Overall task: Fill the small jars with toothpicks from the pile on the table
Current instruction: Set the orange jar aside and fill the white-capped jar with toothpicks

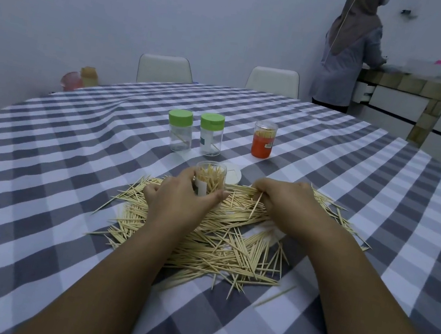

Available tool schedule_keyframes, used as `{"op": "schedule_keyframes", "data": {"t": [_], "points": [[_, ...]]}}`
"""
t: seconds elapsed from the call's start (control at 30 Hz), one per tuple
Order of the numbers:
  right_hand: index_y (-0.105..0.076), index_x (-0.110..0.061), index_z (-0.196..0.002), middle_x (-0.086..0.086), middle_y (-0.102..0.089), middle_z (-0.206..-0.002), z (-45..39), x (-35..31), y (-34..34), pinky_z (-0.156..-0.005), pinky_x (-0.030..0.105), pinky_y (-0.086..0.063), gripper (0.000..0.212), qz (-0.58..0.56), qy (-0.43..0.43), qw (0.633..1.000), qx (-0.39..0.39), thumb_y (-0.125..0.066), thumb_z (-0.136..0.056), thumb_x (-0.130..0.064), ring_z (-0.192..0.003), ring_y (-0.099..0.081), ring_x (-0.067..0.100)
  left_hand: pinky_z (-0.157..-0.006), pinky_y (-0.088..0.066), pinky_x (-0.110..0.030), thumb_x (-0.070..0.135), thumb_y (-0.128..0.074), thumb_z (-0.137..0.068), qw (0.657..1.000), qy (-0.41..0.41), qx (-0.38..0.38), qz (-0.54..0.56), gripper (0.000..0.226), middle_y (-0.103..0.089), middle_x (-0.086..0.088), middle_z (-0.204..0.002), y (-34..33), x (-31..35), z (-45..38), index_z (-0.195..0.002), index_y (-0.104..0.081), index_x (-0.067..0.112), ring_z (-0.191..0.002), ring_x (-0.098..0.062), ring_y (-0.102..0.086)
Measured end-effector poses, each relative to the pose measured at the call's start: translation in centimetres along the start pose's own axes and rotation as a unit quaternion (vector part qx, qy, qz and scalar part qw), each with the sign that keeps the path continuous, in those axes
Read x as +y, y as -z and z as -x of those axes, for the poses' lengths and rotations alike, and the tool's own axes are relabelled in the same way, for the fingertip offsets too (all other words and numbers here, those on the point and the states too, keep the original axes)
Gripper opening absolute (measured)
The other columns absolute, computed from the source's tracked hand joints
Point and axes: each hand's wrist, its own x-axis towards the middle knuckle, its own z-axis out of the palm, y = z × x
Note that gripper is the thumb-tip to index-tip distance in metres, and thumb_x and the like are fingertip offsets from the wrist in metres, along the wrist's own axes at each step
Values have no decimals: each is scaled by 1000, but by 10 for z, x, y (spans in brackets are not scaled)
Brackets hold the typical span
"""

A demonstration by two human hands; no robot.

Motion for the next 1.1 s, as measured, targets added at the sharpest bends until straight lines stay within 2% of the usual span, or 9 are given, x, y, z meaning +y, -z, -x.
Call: {"op": "schedule_keyframes", "data": {"t": [0.13, 0.23, 0.33, 0.43, 0.6, 0.67, 0.77, 0.97, 1.1], "points": [[-49, -33, -96, -3, -60, -89, -2, 0, 1, -86, 34, -31, 24, -45, -17, 999, 16, -32, -101, -17, -94, -54, 22, -83, -15, -33, 71, -55, -75, 1000, -2, -9, 6, 60, -64, 10, -109, 1, 2, 2, -122, -54, 33, -110, -16, -51], [-56, -28, -98, -2, -63, -95, -5, 0, -3, -88, 36, -40, 22, -154, -40, 987, 29, -35, -100, -19, -94, -56, 20, -87, -15, -34, 68, -57, -76, 999, -19, -27, 5, 59, -62, 9, -115, 2, 6, 5, -124, -51, 34, -114, -16, -49], [-58, -29, -95, -6, -65, -96, -6, -3, -7, -78, 32, -45, 20, -283, -47, 957, 47, -40, -100, -21, -93, -57, 15, -86, -16, -32, 65, -60, -76, 998, -49, -46, 1, 52, -61, 10, -112, 2, 10, 8, -119, -51, 37, -113, -15, -48], [-60, -25, -90, -7, -66, -97, -6, -6, -7, -69, 24, -39, 20, -387, -51, 919, 59, -43, -100, -22, -94, -56, 13, -83, -16, -31, 65, -62, -76, 996, -67, -50, 7, 40, -59, 15, -104, 2, 12, 10, -108, -50, 43, -112, -12, -49], [-65, -18, -102, -6, -62, -102, -8, -8, -5, -80, 32, -37, 23, -495, -92, 862, 57, -44, -100, -27, -98, -54, 13, -81, -15, -31, 64, -61, -76, 995, -84, -49, 13, 39, -62, 15, -107, 1, 12, 11, -107, -51, 43, -111, -11, -50], [-65, -21, -98, -7, -61, -100, -9, -8, -5, -86, 35, -37, 22, -519, -104, 847, 52, -45, -99, -28, -96, -53, 13, -81, -15, -31, 67, -60, -74, 995, -85, -49, 10, 46, -63, 14, -110, 0, 11, 10, -112, -53, 41, -112, -11, -50], [-66, -24, -89, -3, -67, -108, -13, -10, -10, -102, 46, -37, 24, -564, -101, 817, 60, -44, -99, -29, -110, -54, 20, -84, -17, -33, 69, -59, -74, 995, -84, -48, 5, 49, -62, 13, -111, -2, 9, 9, -113, -52, 41, -112, -11, -50], [-60, -25, -93, -7, -70, -106, -17, -16, -11, -86, 27, -35, 20, -603, -66, 782, 143, -42, -101, -29, -110, -59, 8, -83, -15, -32, 68, -59, -75, 993, -99, -56, 2, 49, -61, 13, -112, -3, 11, 11, -115, -52, 41, -113, -11, -48], [-60, -14, -117, -5, -70, -105, -17, -21, -7, -104, 30, -37, 28, -639, -42, 741, 203, -40, -101, -26, -110, -60, 6, -79, -14, -31, 71, -57, -74, 992, -108, -63, 1, 51, -61, 14, -110, -4, 11, 11, -115, -53, 41, -111, -10, -47]]}}
